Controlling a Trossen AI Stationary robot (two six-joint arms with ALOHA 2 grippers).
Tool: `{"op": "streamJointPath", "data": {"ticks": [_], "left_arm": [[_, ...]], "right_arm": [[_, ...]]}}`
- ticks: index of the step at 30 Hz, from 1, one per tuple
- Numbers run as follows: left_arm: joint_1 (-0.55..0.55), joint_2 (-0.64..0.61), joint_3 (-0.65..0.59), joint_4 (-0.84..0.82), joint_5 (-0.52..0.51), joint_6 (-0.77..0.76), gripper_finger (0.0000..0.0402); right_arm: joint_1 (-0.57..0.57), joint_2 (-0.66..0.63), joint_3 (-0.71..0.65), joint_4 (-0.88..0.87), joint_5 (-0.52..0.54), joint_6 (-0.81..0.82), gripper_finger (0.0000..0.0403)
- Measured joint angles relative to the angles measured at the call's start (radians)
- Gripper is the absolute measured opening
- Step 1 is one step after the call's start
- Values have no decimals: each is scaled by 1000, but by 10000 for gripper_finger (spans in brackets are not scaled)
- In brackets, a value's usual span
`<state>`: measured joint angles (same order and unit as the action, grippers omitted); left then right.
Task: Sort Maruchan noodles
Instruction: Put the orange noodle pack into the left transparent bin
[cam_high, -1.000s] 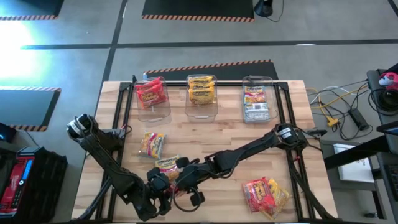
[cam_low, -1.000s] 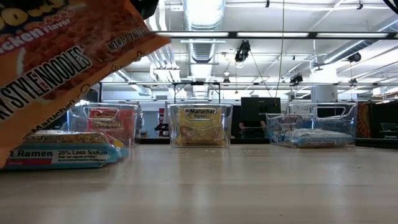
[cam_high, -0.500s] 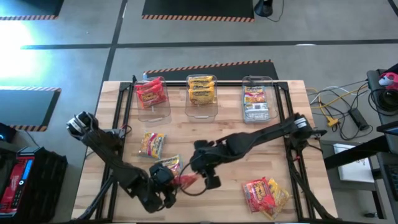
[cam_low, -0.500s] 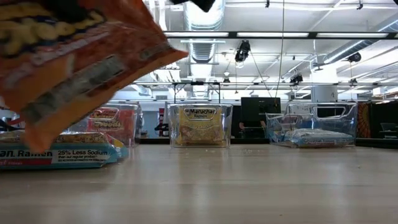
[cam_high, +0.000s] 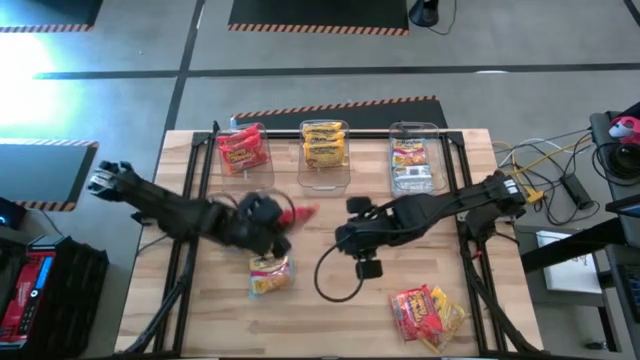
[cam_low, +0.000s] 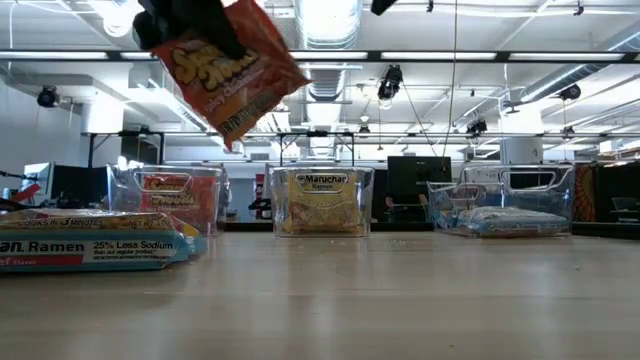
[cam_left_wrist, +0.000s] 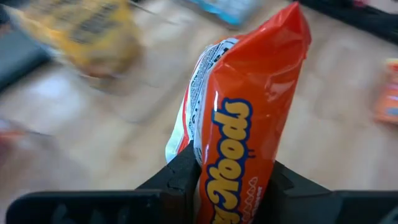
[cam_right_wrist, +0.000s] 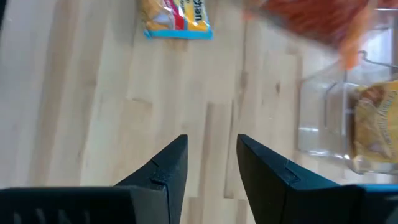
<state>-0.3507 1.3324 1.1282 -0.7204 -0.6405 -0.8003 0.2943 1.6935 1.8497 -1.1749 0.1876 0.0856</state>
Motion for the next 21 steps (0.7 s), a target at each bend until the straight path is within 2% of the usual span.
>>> {"op": "streamJointPath", "data": {"ticks": [6,13,19,21], "left_arm": [[172,-140,0,-154,2,124,77],[454,-245,1,-277,13,381,77],[704,-235,-32,-300,200,591,77],[762,-219,-53,-299,221,638,77]], "right_arm": [[-37,-74,-154,91,20,-18,125],[-111,-164,-400,256,19,7,125],[-176,-228,-567,413,20,61,125],[-195,-245,-603,450,20,62,125]]}}
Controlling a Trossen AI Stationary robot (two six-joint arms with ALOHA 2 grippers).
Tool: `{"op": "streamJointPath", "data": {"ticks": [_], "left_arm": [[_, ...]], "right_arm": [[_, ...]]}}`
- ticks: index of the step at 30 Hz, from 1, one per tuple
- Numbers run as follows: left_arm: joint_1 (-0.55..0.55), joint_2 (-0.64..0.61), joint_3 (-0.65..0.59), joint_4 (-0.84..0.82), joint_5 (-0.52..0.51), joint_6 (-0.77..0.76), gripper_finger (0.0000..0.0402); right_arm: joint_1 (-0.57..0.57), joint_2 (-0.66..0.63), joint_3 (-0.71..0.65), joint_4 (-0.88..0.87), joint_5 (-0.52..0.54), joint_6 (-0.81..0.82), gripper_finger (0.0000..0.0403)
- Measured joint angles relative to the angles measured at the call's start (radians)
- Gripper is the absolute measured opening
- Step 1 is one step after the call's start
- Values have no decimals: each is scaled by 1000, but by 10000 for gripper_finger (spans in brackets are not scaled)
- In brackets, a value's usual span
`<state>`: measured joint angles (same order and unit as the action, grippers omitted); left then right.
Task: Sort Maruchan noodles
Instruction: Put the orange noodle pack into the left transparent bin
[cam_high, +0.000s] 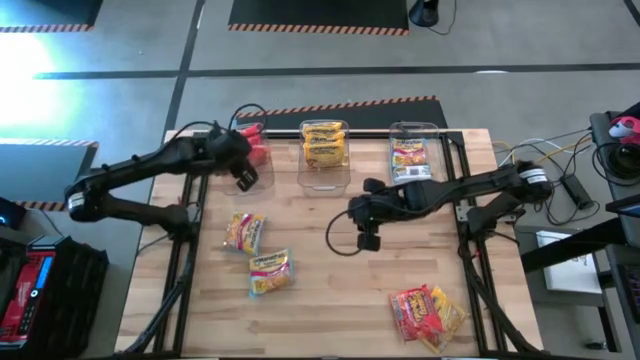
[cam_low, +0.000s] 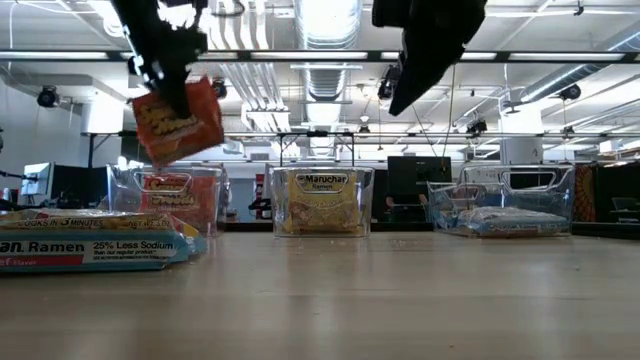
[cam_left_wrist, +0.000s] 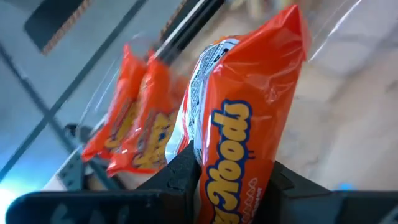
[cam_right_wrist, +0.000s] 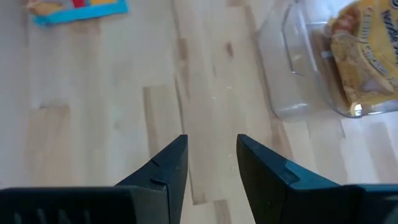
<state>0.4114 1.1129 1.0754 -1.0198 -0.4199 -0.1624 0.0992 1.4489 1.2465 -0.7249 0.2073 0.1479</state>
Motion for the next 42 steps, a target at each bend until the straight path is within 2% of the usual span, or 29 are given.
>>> {"op": "streamJointPath", "data": {"ticks": [6,17,21,28,35,37,40,42], "left_arm": [[107,59,-45,13,75,111,77],[160,174,-161,181,123,202,77],[182,223,-168,186,180,207,85],[217,295,-159,190,179,224,104],[222,287,-143,178,260,232,126],[222,277,-138,183,219,235,133],[235,272,-136,180,84,236,140],[245,264,-133,179,36,233,142]], "right_arm": [[-59,-19,-40,64,3,2,125],[-96,-22,-41,58,3,-1,125],[-96,-22,-41,50,3,12,125],[-95,-22,-41,45,-1,32,125],[-95,-22,-41,42,-5,38,125],[-95,-22,-41,43,-5,38,125],[-95,-22,-41,44,-5,47,125],[-95,-22,-41,46,-5,60,125]]}}
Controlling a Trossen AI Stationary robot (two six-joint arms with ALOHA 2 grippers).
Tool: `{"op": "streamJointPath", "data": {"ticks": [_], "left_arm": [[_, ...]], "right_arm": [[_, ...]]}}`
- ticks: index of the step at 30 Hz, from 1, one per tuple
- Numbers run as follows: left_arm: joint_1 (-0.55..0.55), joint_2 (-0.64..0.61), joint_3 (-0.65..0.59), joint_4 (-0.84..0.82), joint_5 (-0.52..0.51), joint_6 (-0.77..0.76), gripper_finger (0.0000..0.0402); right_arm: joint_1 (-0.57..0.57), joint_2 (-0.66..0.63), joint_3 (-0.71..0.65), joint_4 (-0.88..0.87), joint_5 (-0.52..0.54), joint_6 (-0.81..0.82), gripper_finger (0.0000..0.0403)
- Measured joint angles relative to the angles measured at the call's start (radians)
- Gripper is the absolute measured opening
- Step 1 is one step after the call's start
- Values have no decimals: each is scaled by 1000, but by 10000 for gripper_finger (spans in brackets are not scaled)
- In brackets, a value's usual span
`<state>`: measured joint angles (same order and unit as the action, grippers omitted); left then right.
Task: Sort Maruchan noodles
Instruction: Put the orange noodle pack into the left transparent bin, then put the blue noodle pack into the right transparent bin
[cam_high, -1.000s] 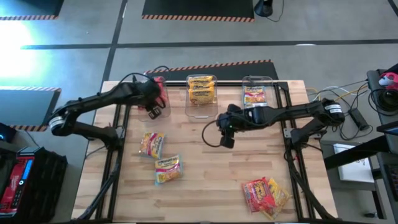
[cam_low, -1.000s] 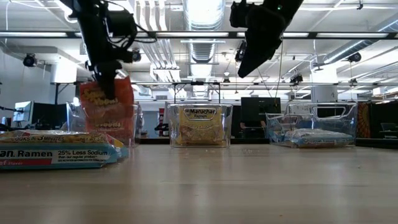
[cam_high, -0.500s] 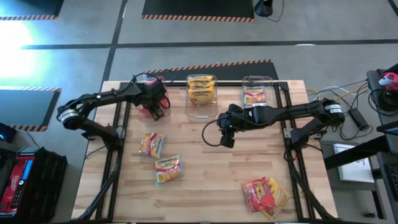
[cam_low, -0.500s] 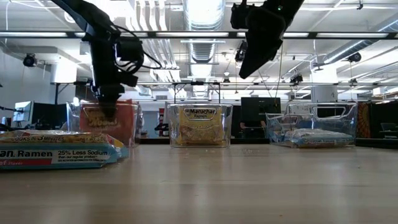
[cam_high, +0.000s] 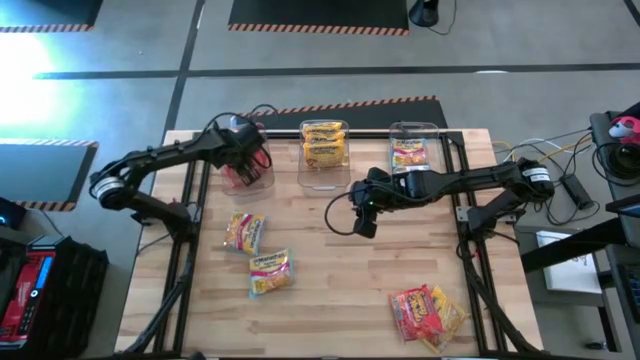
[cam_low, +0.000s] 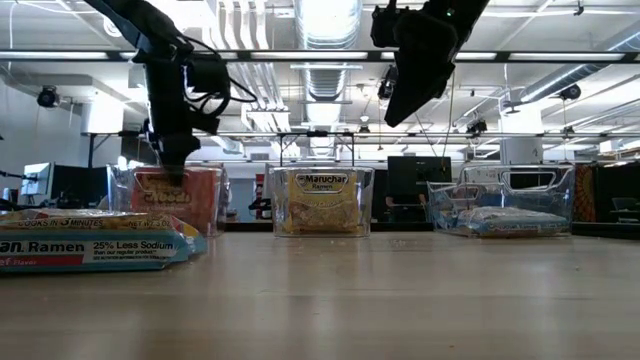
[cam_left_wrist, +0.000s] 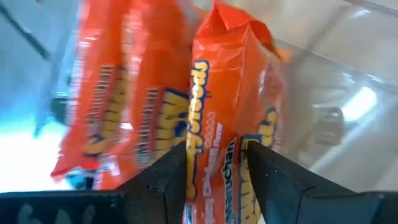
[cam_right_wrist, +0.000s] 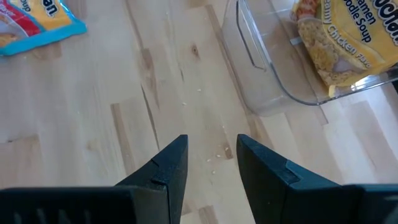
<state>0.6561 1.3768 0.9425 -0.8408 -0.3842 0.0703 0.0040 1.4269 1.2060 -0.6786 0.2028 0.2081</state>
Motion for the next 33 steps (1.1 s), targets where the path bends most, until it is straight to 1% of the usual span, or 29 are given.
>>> {"op": "streamJointPath", "data": {"ticks": [1,5,10,13,16,17,19,23,25,26,28,31,33], "left_arm": [[2,-2,2,0,-18,-1,142],[10,-3,17,4,-30,0,142],[23,-4,46,38,-173,-1,142],[40,-4,72,38,-186,-9,142],[47,-4,108,38,-172,-25,142],[46,-5,125,38,-150,-27,142],[47,-15,159,42,-70,-39,142],[29,-41,226,62,143,-120,142],[6,-64,231,93,253,-160,142],[-14,-76,228,110,288,-182,142],[-68,-97,211,127,323,-237,142],[-183,-111,179,123,323,-335,142],[-277,-116,159,134,324,-412,142]], "right_arm": [[0,0,0,0,0,1,125],[0,0,0,4,0,2,125],[0,0,0,4,0,6,125],[0,0,0,4,0,28,125],[0,0,0,4,0,30,125],[0,0,1,3,0,33,125],[0,0,8,4,0,53,125],[3,-22,12,2,-12,93,125],[7,-39,12,0,-27,118,125],[13,-46,11,3,-27,140,125],[24,-56,4,8,-27,177,125],[48,-57,-19,31,-27,238,125],[70,-53,-49,93,-27,278,125]]}}
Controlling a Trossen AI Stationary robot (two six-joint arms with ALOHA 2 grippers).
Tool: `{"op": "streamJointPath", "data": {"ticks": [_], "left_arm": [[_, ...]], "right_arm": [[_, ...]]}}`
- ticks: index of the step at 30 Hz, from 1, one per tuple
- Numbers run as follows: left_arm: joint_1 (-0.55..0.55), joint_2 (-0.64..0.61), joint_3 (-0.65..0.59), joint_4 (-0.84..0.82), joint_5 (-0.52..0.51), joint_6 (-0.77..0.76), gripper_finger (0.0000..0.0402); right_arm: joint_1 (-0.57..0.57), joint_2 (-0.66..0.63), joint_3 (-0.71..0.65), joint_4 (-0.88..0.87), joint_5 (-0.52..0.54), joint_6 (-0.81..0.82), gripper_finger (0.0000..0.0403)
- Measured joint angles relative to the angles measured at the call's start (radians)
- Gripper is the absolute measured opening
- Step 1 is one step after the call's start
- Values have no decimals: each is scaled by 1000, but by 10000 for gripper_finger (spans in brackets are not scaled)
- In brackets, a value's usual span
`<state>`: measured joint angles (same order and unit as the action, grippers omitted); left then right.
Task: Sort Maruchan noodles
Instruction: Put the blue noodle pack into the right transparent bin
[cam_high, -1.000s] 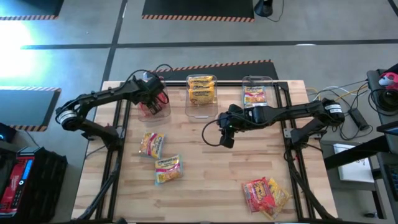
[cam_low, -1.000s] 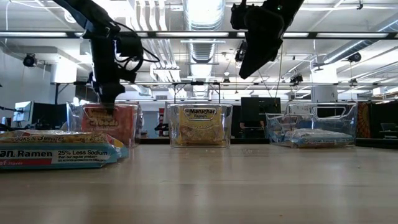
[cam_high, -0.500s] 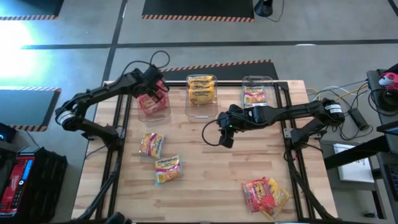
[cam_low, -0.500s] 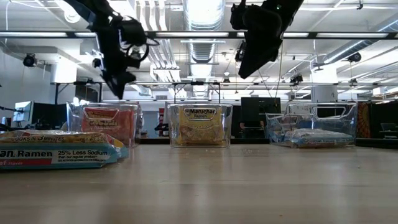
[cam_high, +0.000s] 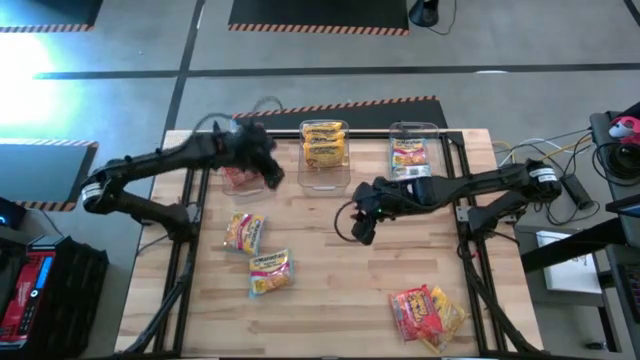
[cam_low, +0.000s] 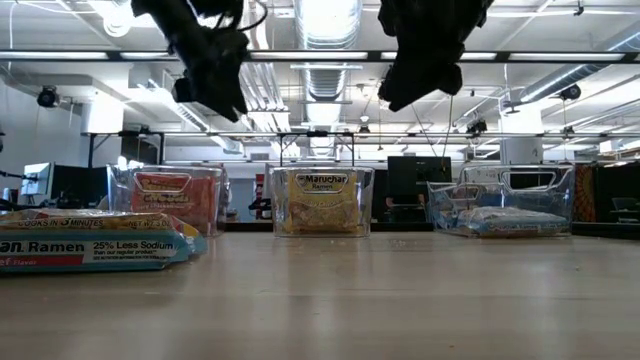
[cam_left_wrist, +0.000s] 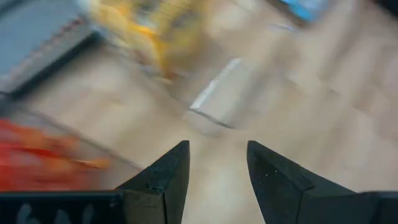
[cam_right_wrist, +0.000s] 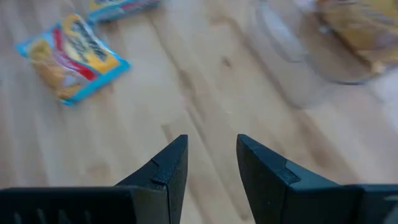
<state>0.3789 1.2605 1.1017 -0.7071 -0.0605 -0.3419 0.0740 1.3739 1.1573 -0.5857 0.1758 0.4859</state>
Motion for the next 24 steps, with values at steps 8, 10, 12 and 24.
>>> {"op": "streamJointPath", "data": {"ticks": [8,10,12,24], "left_arm": [[-378,-7,-86,38,-29,-346,142],[-467,-11,-119,38,-33,-484,142],[-567,-13,-153,46,-36,-633,142],[-1073,-6,-304,113,-259,-1516,142]], "right_arm": [[81,43,-194,544,-73,127,125],[95,70,-240,729,-109,156,125],[107,110,-270,907,-139,181,125],[165,426,-175,1124,-238,326,125]]}}
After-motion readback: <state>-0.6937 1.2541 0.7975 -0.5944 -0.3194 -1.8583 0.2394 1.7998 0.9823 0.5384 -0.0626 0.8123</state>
